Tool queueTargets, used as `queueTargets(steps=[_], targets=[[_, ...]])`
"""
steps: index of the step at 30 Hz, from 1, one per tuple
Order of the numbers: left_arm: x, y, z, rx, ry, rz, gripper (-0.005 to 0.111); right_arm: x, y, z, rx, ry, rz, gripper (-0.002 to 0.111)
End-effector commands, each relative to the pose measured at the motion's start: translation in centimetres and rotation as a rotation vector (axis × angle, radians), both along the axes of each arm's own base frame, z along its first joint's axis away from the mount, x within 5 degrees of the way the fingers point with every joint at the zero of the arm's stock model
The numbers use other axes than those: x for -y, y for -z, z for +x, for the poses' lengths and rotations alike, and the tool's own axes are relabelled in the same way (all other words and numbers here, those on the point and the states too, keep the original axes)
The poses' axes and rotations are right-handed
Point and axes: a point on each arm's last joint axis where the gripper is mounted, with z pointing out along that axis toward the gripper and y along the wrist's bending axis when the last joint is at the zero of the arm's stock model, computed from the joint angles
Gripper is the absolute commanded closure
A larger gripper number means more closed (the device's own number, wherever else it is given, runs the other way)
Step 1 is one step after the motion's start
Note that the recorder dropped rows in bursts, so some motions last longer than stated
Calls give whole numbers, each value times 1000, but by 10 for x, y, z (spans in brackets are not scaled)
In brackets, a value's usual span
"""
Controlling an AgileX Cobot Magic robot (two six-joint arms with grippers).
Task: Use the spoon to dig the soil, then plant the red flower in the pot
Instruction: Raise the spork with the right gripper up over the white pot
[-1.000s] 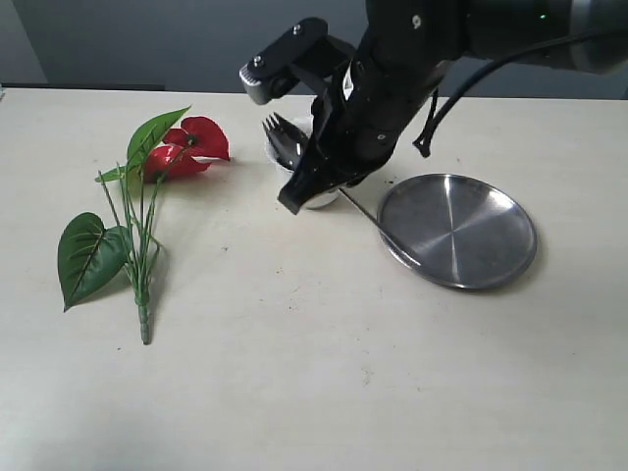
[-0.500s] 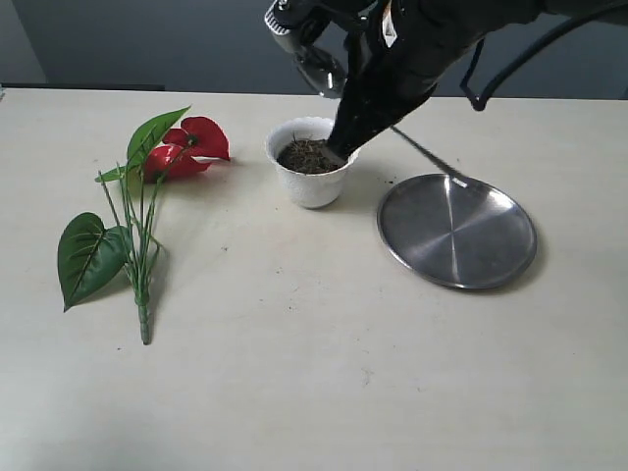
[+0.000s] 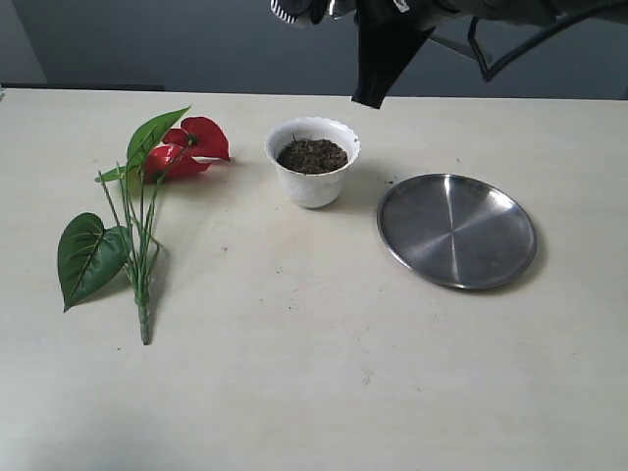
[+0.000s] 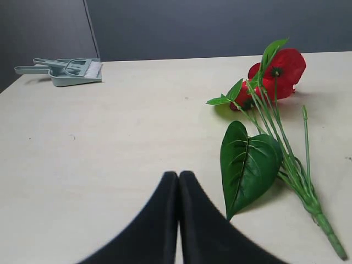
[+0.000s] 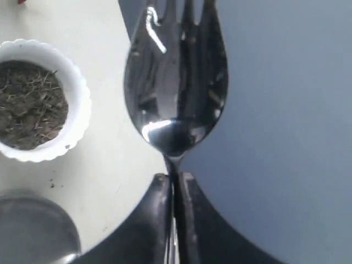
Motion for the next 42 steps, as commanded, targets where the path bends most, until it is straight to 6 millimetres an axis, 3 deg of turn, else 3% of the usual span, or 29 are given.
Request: queueTargets(steps=[1, 13, 26, 35, 42], targets=[[0, 1, 0, 9, 4, 2, 106, 3, -10, 4, 131, -57, -96, 109], [0, 1, 0, 9, 4, 2, 106, -1, -22, 8, 356, -198, -310, 109], [0, 1, 0, 9, 4, 2, 106, 9, -19, 1, 297, -60, -454, 109], [0, 1, 0, 9, 4, 2, 106, 9, -19, 1, 325, -141, -621, 109], [0, 1, 0, 9, 4, 2, 106, 11, -19, 1, 349, -236, -844, 109]])
